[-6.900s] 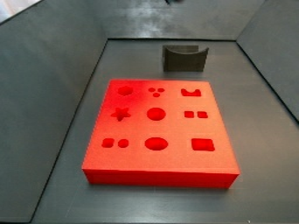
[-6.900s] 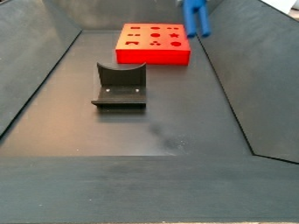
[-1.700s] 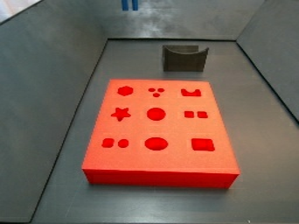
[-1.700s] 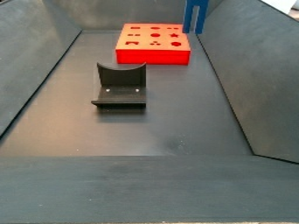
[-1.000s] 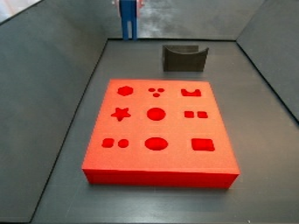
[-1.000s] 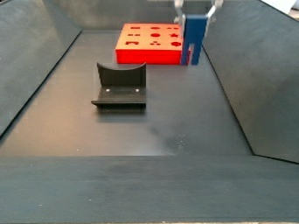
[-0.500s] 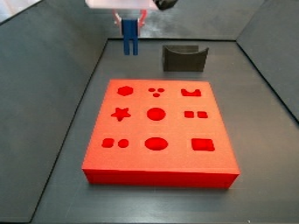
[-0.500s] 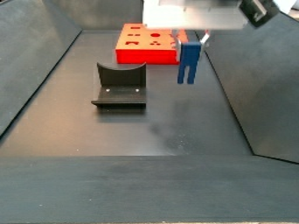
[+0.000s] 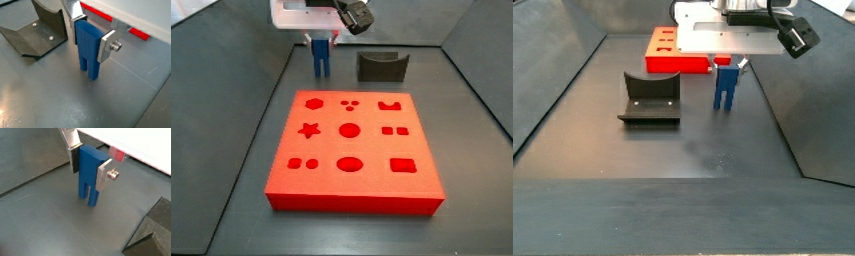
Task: Pick up the square-circle object. Move up. Rotate the square-circle object. Place the square-circle object on the fixture. Regrasp the square-circle object. Move to above the board. Insert the square-circle object.
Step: Rotate the square-circle object.
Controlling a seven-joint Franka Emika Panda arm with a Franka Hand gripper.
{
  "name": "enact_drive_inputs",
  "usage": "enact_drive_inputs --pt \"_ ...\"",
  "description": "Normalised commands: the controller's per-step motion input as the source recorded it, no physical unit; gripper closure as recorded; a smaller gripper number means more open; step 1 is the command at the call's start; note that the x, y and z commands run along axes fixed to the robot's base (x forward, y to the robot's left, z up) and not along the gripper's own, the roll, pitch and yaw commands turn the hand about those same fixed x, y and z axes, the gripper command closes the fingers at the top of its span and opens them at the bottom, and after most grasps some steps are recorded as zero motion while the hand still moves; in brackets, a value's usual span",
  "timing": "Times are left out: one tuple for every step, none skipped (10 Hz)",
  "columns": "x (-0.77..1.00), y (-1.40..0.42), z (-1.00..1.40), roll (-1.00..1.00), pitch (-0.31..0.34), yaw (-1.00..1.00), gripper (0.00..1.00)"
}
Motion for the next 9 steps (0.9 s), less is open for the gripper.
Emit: enact_drive_inputs --pt "0.04 0.01 -0.15 -0.22 -0.017 -0.01 1.00" --pt "0.02 0.01 -0.16 -0.23 -0.002 -0.01 1.00" --pt "0.00 0.00 0.00 -0.23 -0.002 -0.01 0.00" --pt "0.00 0.01 0.00 -0.22 -0.004 -0.01 0.00" --pt "0.00 0.01 0.00 -0.22 -0.004 -0.01 0.00" --pt "0.00 0.01 0.00 -0.22 -0.003 -0.01 0.00" --pt "0.00 0.01 0.00 -0.22 -0.003 -0.01 0.00" --pt "0.00 0.01 0.00 -0.22 -0.003 -0.01 0.00" --pt "0.00 0.01 0.00 -0.22 -0.003 -0.01 0.00"
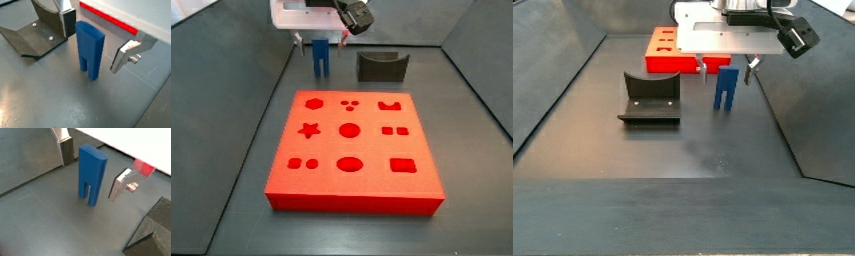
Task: Pick up the square-circle object. Move up. Rotate the square-circle object. Place the square-circle object on the fixture. Regrasp the square-circle object. Move to above the board. Insert the square-circle object.
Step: Rotate the square-circle object.
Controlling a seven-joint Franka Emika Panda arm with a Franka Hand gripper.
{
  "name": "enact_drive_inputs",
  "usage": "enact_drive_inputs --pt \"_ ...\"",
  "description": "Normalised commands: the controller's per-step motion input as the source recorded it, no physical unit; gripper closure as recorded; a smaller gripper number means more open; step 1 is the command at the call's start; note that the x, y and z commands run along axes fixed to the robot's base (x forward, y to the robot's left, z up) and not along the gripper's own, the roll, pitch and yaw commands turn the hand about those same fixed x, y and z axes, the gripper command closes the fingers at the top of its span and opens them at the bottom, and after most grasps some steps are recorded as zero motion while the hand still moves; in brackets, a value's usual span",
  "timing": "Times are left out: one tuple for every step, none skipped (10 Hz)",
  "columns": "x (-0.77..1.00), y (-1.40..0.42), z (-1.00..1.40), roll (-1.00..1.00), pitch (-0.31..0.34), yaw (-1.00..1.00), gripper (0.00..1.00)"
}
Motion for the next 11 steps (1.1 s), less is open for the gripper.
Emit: enact_drive_inputs --pt "0.00 0.01 0.00 -0.22 -0.003 -0.01 0.00" --pt "0.00 0.01 0.00 -0.22 -0.003 -0.01 0.00" --pt "0.00 0.01 0.00 -0.22 -0.003 -0.01 0.00" --pt "0.00 0.01 0.00 -0.22 -0.003 -0.01 0.00" --pt "0.00 0.01 0.00 -0.22 -0.003 -0.01 0.00" --pt "0.00 0.01 0.00 -0.22 -0.003 -0.01 0.00" --pt "0.00 0.01 0.00 -0.22 -0.003 -0.01 0.00" --pt "0.00 0.01 0.00 -0.22 -0.003 -0.01 0.00" --pt "0.00 0.00 1.00 -0.22 -0.003 -0.01 0.00" --pt "-0.02 0.00 1.00 -0.22 0.015 -0.01 0.00" --pt "-0.03 0.00 1.00 -0.22 0.030 -0.01 0.00"
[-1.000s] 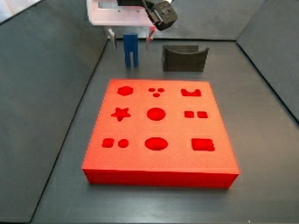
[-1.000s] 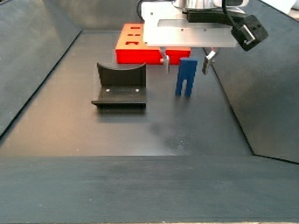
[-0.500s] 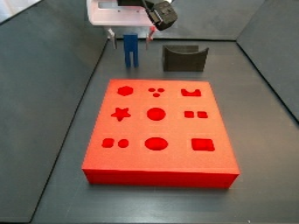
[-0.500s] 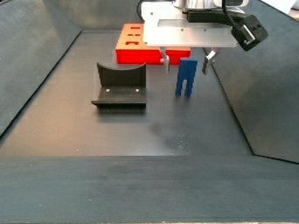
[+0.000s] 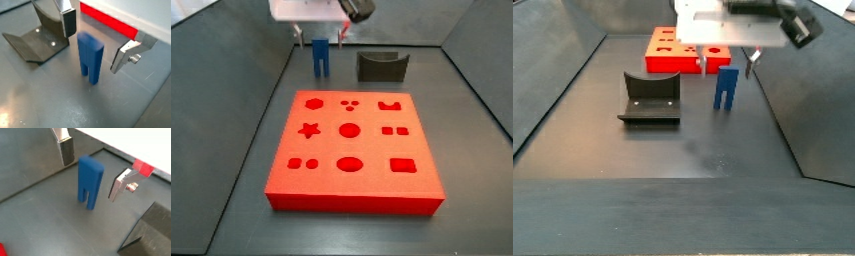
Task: Pick up the square-circle object. Move up. Rotate the square-circle object. Place the square-circle object on the fixture. Regrasp the square-circle object. Move to above the board. Insert the square-circle object.
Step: Rotate the square-circle object.
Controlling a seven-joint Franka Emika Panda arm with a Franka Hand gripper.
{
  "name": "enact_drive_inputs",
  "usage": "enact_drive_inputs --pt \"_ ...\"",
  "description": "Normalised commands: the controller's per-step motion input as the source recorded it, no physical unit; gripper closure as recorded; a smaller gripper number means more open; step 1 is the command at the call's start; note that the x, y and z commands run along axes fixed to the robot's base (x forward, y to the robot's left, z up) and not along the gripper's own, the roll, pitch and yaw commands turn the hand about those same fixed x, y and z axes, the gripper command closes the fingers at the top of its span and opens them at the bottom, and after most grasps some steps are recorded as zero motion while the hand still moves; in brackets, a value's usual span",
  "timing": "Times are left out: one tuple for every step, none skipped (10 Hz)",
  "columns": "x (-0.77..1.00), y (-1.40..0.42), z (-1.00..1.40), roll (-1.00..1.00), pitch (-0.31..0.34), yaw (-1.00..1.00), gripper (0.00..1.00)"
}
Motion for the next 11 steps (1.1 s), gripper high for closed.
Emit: enact_drive_inputs --pt "-0.02 0.01 0.83 -0.20 0.052 -0.02 0.00" --pt "-0.01 0.01 0.71 -0.20 0.055 -0.03 0.00" --pt "-0.01 0.02 0.47 -0.19 0.059 -0.04 0.00" --pt "0.00 0.02 0.22 -0.18 0.066 -0.04 0.00" --pt "0.00 0.00 0.00 -0.01 0.006 1.00 0.00" --pt "0.02 -0.01 -0.06 -0.01 0.005 1.00 0.00" --pt "0.03 -0.01 -0.04 -0.01 0.004 1.00 0.00" --pt "0.03 -0.01 -0.03 -0.01 0.004 1.00 0.00" --pt "0.03 -0.01 -0.03 -0.01 0.004 1.00 0.00" --pt "0.03 -0.01 -0.03 -0.01 0.004 1.00 0.00" --pt "0.03 -0.01 -0.03 -0.01 0.004 1.00 0.00"
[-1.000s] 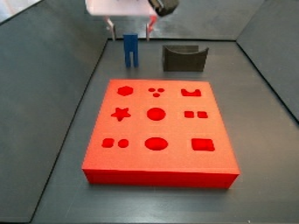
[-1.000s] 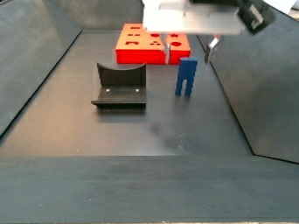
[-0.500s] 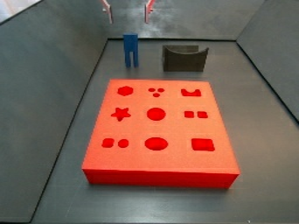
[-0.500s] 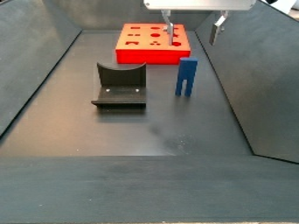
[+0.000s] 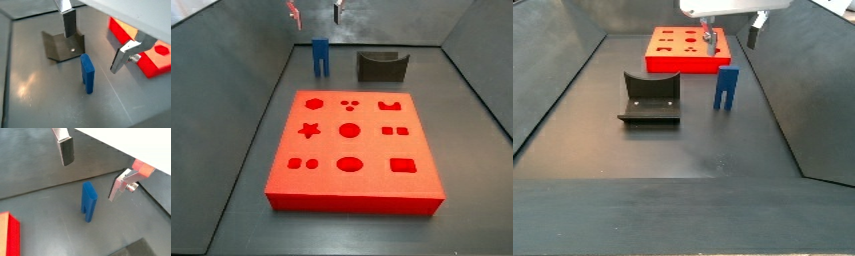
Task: Pick up the square-circle object. Move up. Rotate the square-circle object. Place the square-circle object on the fixture. Regrasp the square-circle object. Move to above the board. Insert the square-circle object.
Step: Rotate the square-circle object.
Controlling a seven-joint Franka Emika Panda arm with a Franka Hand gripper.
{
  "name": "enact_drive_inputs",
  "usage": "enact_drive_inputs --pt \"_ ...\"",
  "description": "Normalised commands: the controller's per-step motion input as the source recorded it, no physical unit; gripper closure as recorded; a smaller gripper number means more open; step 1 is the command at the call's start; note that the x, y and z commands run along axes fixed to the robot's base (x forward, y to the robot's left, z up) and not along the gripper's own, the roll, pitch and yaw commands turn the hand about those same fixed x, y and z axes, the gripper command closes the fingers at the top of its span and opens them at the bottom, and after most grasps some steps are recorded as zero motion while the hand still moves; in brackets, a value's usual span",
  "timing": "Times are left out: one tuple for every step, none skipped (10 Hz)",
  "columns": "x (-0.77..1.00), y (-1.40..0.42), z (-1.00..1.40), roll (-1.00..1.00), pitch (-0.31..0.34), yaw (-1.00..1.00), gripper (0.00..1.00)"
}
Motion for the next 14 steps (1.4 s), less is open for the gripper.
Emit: enact_drive_inputs --pt "0.03 -0.01 -0.02 -0.01 0.004 1.00 0.00" --pt "0.03 -0.01 -0.02 -0.01 0.004 1.00 0.00" --pt "0.03 -0.01 -0.02 -0.01 0.004 1.00 0.00" --pt "0.03 -0.01 -0.02 -0.01 0.004 1.00 0.00" --pt "0.03 0.00 -0.02 -0.01 0.004 1.00 0.00" --pt "0.03 0.00 -0.02 -0.02 0.005 1.00 0.00" --pt "0.03 0.00 -0.02 -0.02 0.005 1.00 0.00" --pt "0.04 0.00 -0.02 -0.02 0.005 1.00 0.00" --pt "0.04 0.00 -0.02 -0.02 0.005 1.00 0.00" --pt "0.04 0.00 -0.02 -0.02 0.005 1.00 0.00" --pt "0.04 0.00 -0.02 -0.02 0.005 1.00 0.00" --pt "0.04 0.00 -0.02 -0.02 0.005 1.00 0.00" --pt "0.04 0.00 -0.02 -0.02 0.006 1.00 0.00" --pt "0.04 0.00 -0.02 -0.02 0.006 1.00 0.00"
